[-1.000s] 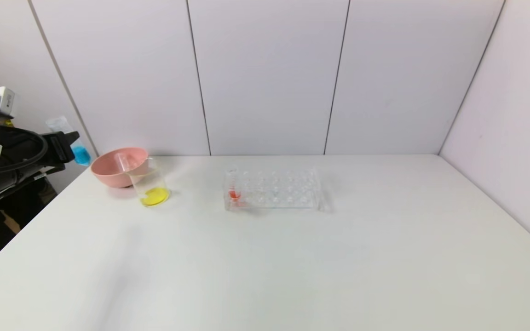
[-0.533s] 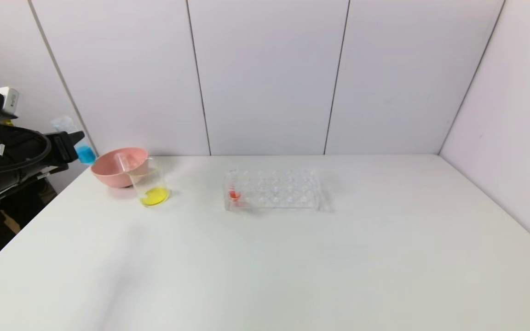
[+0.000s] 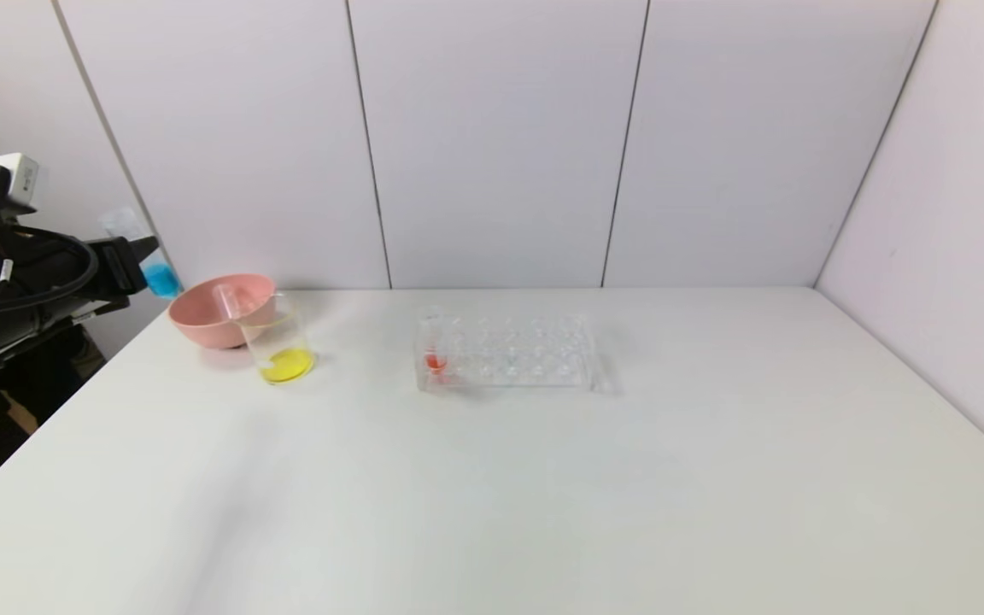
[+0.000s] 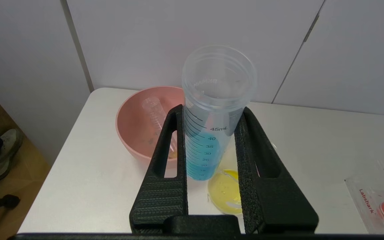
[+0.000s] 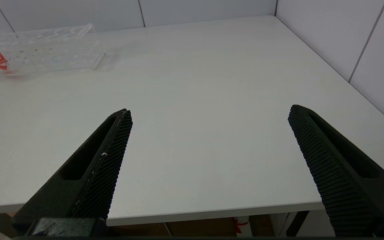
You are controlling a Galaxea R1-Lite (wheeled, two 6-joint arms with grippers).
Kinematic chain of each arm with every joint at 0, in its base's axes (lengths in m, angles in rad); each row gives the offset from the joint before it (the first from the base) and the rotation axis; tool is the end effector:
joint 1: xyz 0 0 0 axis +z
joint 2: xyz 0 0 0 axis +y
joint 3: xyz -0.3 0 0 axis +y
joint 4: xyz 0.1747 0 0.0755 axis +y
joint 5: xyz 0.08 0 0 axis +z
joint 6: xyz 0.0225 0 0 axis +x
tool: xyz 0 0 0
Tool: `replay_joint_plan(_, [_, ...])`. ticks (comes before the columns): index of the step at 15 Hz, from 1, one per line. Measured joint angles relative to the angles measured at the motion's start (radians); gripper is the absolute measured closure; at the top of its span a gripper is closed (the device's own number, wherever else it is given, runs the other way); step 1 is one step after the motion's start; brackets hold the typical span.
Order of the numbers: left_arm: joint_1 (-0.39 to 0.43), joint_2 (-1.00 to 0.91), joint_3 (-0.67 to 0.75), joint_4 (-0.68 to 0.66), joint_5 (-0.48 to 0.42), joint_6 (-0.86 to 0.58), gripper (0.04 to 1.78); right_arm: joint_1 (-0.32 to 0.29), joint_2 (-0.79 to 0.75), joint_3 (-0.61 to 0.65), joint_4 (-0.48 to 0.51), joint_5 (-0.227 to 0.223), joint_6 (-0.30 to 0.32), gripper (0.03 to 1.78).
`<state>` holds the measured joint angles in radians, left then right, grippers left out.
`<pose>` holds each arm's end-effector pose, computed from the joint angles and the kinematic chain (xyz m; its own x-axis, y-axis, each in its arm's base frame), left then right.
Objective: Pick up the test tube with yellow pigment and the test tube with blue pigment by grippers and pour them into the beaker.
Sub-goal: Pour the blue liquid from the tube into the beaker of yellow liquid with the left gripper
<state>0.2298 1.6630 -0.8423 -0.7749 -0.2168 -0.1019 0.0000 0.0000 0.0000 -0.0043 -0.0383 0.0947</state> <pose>0.2969 0.0645 0.2177 0.9989 0.0128 -0.0447 -0.0177 0.9936 -0.1114 -0.0228 -0.0009 0.0759 0.9993 -0.0383 0.0043 0.0377 0.9948 0.0947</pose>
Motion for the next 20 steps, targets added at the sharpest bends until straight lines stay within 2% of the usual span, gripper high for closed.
replay_joint_plan(7, [0.000, 0.039, -0.008, -0.001, 0.000, 0.017, 1.38, 0.000, 0.000, 0.000, 0.000, 0.000, 0.000, 0.10])
replay_joint_plan(11, [0.000, 0.058, -0.053, 0.006, -0.008, 0.085, 1.38, 0.000, 0.000, 0.000, 0.000, 0.000, 0.000, 0.10])
replay_joint_plan(20, [0.053, 0.181, -0.203, 0.008, -0.278, 0.378, 1.38, 0.000, 0.000, 0.000, 0.000, 0.000, 0.000, 0.10])
